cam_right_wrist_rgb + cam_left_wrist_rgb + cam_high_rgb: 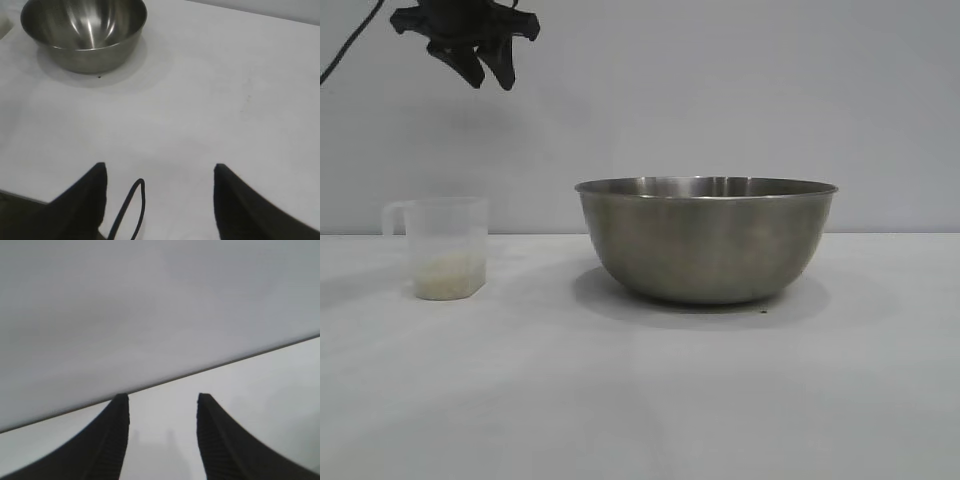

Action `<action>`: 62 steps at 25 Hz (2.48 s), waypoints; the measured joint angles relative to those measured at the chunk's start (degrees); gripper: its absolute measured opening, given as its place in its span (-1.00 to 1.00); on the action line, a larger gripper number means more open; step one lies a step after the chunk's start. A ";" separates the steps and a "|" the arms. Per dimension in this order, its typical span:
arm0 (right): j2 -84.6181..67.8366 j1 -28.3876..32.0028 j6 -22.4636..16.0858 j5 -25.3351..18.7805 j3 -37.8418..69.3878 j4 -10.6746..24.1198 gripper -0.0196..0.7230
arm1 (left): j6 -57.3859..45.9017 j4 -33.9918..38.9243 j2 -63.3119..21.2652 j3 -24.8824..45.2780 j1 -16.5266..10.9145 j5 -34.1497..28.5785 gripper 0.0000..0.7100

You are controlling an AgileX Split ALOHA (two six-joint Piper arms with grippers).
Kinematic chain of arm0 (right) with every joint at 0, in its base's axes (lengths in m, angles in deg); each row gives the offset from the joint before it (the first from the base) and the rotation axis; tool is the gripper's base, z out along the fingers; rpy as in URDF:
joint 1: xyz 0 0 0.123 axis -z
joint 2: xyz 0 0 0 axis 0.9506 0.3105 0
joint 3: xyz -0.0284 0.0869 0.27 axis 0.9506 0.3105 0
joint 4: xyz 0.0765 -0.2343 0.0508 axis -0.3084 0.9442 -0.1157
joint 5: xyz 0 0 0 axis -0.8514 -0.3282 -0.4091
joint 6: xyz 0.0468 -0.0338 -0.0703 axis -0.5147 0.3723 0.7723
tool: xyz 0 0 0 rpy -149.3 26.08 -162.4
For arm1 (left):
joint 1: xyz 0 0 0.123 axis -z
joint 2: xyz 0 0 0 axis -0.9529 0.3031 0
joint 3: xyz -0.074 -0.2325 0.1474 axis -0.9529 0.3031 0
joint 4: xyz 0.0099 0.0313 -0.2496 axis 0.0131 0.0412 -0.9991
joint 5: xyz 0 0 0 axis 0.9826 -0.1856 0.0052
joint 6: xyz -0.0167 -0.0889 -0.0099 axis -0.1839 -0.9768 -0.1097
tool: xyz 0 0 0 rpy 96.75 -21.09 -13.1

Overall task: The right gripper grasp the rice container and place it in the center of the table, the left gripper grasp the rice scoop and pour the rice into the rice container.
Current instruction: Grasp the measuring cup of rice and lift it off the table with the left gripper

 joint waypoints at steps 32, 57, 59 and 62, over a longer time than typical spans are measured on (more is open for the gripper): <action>0.00 0.00 -0.22 0.00 0.00 0.05 0.26 | 1.72 -2.01 -17.41 73.50 -3.65 82.30 -0.23; 0.00 0.00 -0.47 0.00 0.00 0.14 0.26 | 1.63 3.69 -3.07 73.40 -3.65 82.65 -0.23; 0.00 0.00 -0.57 0.00 0.00 0.14 0.26 | 1.63 3.80 -2.43 72.86 -3.65 82.65 -0.23; 0.00 0.00 -0.68 0.00 0.00 0.14 0.26 | 1.63 3.93 -1.95 72.10 -3.65 82.65 -0.34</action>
